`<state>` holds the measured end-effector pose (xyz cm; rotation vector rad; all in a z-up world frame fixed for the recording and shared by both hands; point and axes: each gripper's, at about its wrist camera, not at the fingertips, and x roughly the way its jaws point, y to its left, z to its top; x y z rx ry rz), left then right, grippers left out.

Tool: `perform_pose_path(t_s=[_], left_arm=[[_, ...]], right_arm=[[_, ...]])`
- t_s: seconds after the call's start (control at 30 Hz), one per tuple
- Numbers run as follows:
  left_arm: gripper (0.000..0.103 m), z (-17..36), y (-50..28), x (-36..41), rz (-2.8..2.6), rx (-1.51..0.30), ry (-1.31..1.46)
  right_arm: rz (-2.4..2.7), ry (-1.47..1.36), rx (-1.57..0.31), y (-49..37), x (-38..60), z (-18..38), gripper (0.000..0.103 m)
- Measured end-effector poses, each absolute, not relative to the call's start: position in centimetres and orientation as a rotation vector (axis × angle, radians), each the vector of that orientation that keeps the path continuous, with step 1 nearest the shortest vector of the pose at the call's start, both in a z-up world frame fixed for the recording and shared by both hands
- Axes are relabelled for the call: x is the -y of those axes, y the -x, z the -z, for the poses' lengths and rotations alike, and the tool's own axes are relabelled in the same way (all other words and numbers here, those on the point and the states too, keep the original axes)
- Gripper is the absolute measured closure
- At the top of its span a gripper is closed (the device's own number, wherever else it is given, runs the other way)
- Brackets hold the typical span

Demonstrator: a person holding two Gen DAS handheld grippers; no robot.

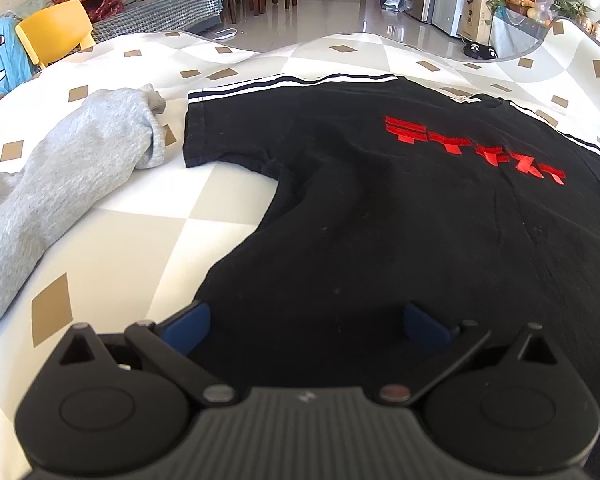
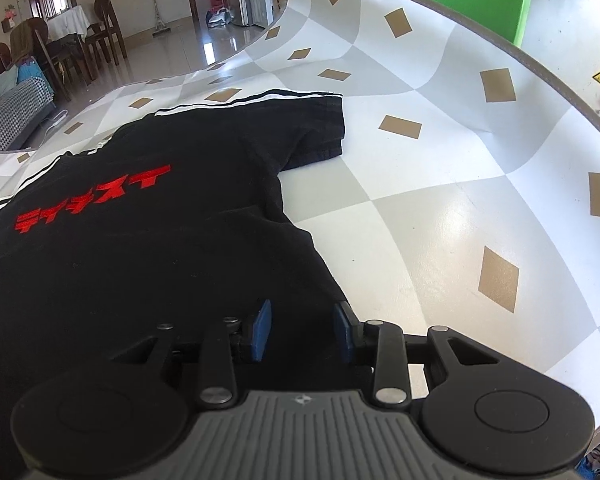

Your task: Fold clothes

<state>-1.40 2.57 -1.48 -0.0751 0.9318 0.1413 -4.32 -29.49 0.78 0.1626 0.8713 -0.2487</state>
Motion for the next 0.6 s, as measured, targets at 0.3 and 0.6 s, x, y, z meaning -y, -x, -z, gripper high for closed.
perform_pose_path(t_s=[0.3, 0.6], left_arm=[[0.000, 0.9, 2.0, -2.2, -0.123, -0.940, 0.096], [0.000, 0.1, 3.4, -0.4, -0.063, -0.945, 0.015]], right_arm=[[0.189, -0.245, -0.792, 5.5, 30.0, -2.8, 0.070], [-0.083, -0.191, -0.870, 5.6, 25.4, -2.1, 0.069]])
